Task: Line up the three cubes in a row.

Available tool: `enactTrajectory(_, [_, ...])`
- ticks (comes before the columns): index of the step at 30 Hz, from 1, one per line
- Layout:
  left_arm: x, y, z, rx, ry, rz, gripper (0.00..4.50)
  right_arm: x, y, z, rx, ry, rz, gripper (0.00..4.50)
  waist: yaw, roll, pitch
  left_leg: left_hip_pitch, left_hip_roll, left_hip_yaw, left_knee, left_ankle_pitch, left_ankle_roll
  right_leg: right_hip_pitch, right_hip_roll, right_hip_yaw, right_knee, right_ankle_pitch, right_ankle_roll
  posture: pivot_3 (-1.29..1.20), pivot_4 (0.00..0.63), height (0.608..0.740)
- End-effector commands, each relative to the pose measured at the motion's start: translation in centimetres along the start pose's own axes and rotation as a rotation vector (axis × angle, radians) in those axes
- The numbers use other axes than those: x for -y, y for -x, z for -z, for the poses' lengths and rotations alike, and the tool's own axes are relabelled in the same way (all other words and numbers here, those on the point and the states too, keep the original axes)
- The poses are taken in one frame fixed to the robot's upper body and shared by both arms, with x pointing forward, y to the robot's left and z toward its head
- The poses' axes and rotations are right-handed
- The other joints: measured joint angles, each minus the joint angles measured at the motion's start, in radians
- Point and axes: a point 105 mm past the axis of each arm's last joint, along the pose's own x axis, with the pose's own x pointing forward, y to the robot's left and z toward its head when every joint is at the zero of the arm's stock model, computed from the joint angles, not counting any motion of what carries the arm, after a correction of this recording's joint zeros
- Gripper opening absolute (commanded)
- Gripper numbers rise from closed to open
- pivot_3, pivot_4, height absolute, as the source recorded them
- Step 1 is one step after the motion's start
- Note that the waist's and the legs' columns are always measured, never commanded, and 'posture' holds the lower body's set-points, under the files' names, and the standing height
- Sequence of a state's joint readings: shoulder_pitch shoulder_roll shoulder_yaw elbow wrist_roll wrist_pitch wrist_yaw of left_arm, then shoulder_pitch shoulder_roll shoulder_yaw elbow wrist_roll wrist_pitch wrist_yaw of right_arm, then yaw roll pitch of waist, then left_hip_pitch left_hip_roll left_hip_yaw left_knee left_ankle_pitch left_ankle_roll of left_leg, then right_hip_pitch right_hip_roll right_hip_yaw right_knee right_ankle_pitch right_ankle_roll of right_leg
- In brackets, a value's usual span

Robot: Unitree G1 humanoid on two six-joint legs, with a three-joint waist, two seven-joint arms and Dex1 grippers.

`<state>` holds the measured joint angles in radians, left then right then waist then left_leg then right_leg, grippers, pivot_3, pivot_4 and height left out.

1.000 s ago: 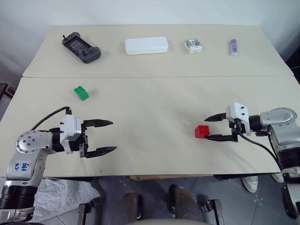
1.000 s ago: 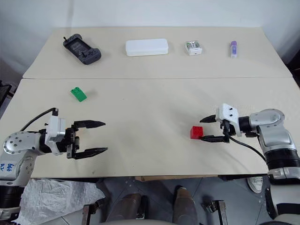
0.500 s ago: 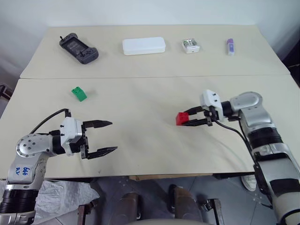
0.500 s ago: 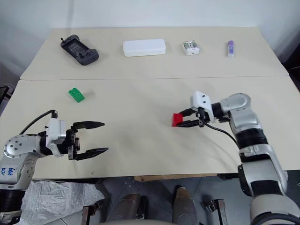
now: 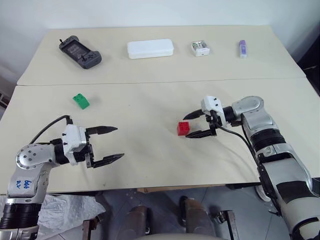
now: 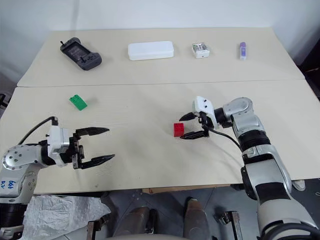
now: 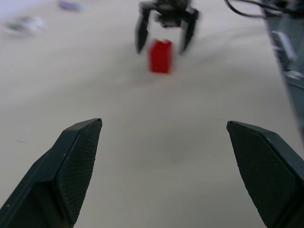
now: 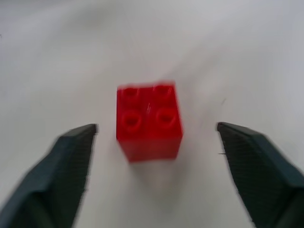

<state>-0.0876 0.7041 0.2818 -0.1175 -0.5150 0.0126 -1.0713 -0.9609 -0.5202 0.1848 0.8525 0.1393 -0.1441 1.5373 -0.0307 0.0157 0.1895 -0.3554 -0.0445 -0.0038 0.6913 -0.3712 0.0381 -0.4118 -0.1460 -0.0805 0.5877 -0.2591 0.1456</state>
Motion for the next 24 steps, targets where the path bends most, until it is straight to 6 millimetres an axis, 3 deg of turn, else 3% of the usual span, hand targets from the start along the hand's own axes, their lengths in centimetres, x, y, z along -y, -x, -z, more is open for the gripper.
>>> enactTrajectory(1, [-1.3, 3.6, -1.6, 0.016, -0.008, -0.188, 4.50, -0.4, 2.8, -2.1, 0.144, 0.115, 0.041, 4.46, -0.001, 0.000, 0.000, 0.000, 0.001, 0.000, 0.000, 0.000, -0.001, 0.000, 0.000, 0.000, 0.000, 0.000, 0.000, 0.00, 0.150, 0.740])
enactTrajectory(4, [-1.2, 7.5, -1.0, -0.020, 0.049, -0.363, 4.50, -1.8, 4.9, -2.6, 0.273, 0.124, 0.088, 4.46, 0.001, 0.000, 0.000, 0.000, 0.001, -0.001, -0.001, -0.001, -0.001, 0.000, 0.000, -0.001, -0.001, 0.000, -0.001, 0.00, 0.150, 0.740])
enactTrajectory(7, [-1.0, 12.6, 0.6, -0.055, 0.139, -0.589, 4.50, -3.1, 6.1, -2.7, 0.368, 0.108, 0.140, 4.46, 0.003, 0.000, 0.000, 0.000, 0.001, -0.001, 0.000, -0.003, 0.000, 0.000, 0.000, -0.001, -0.001, 0.000, -0.001, 0.00, 0.150, 0.740])
enactTrajectory(9, [-0.6, 15.8, 2.0, -0.083, 0.193, -0.721, 4.50, -3.5, 6.5, -2.9, 0.434, 0.119, 0.201, 4.46, 0.005, 0.000, 0.000, 0.000, 0.001, 0.000, 0.000, -0.003, 0.001, 0.001, 0.000, -0.001, -0.002, 0.000, -0.001, 0.00, 0.150, 0.740])
enactTrajectory(12, [0.8, 18.8, 3.9, -0.137, 0.265, -0.823, 4.50, -4.5, 6.4, -2.3, 0.461, 0.102, 0.247, 4.46, 0.005, 0.000, 0.000, 0.001, 0.002, 0.001, 0.002, -0.004, -0.001, 0.002, 0.001, -0.001, -0.001, 0.000, -0.001, 0.00, 0.150, 0.740])
enactTrajectory(15, [0.7, 19.0, 4.9, -0.142, 0.296, -0.842, 4.50, -5.3, 6.3, -2.1, 0.472, 0.050, 0.240, 4.46, 0.013, 0.000, 0.000, 0.002, 0.002, 0.002, 0.004, -0.004, 0.000, 0.003, 0.000, 0.000, 0.000, 0.000, -0.001, 0.00, 0.150, 0.740])
enactTrajectory(17, [-0.8, 17.9, 4.8, -0.119, 0.272, -0.835, 4.50, -5.4, 6.4, -2.1, 0.480, 0.040, 0.268, 4.46, 0.027, -0.001, 0.000, 0.002, 0.002, 0.002, 0.006, -0.005, 0.000, 0.003, -0.001, 0.000, 0.001, 0.000, -0.001, 0.00, 0.150, 0.740])
enactTrajectory(24, [-8.2, 11.6, 4.0, -0.057, 0.215, -0.651, 4.50, -5.5, 6.6, -2.2, 0.461, 0.047, 0.287, 4.46, 0.052, -0.002, 0.000, 0.002, 0.001, 0.001, 0.008, -0.005, 0.000, 0.002, 0.000, 0.000, 0.005, 0.001, -0.003, 0.00, 0.150, 0.740])
